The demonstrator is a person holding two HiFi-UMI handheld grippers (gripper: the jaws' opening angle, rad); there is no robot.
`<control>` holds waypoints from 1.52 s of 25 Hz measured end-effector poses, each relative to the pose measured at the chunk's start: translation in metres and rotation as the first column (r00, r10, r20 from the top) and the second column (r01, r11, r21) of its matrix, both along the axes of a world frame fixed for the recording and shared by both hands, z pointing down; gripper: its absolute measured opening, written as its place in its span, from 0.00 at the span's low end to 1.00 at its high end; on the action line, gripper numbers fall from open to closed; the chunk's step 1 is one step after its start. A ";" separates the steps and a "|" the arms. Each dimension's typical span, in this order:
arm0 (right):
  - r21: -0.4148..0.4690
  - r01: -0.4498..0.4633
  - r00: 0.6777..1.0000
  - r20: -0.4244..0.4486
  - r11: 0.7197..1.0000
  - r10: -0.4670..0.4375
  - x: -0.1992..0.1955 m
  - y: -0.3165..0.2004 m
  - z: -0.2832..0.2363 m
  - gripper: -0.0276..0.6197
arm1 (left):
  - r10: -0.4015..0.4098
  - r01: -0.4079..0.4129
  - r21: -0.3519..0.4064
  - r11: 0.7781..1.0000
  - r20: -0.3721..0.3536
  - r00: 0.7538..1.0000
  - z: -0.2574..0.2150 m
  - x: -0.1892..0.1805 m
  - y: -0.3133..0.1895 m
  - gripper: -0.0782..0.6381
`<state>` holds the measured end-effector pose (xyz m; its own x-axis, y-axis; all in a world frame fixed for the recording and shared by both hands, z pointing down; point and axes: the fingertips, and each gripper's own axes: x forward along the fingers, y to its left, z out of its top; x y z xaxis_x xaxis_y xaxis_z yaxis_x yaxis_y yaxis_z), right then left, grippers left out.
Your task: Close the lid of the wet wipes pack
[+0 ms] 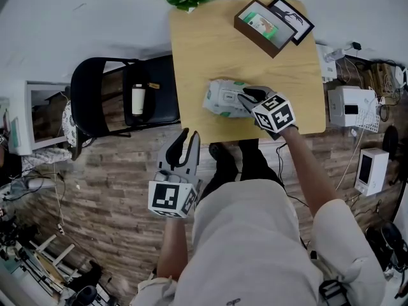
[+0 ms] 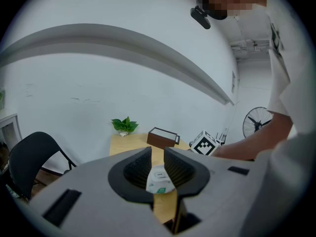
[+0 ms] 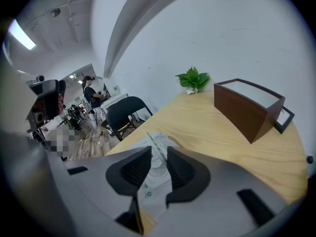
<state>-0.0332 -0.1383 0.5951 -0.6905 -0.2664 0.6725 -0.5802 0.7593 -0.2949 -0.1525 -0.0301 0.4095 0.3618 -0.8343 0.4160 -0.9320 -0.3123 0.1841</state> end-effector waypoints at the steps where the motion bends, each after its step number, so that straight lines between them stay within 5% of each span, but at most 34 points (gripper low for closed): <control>1: -0.001 0.004 1.000 -0.002 1.000 -0.005 -0.001 0.002 0.001 0.19 | 0.002 -0.002 0.000 1.000 0.000 1.000 0.000 0.000 0.001 0.21; 18: -0.014 0.127 0.990 -0.058 0.992 -0.127 -0.011 0.031 0.010 0.28 | 0.008 -0.008 -0.013 1.000 0.007 1.000 0.005 -0.009 0.011 0.20; 38: -0.044 0.050 0.998 -0.044 0.998 -0.052 -0.024 0.031 0.015 0.16 | 0.016 -0.016 -0.009 1.000 0.000 1.000 0.005 -0.024 0.012 0.20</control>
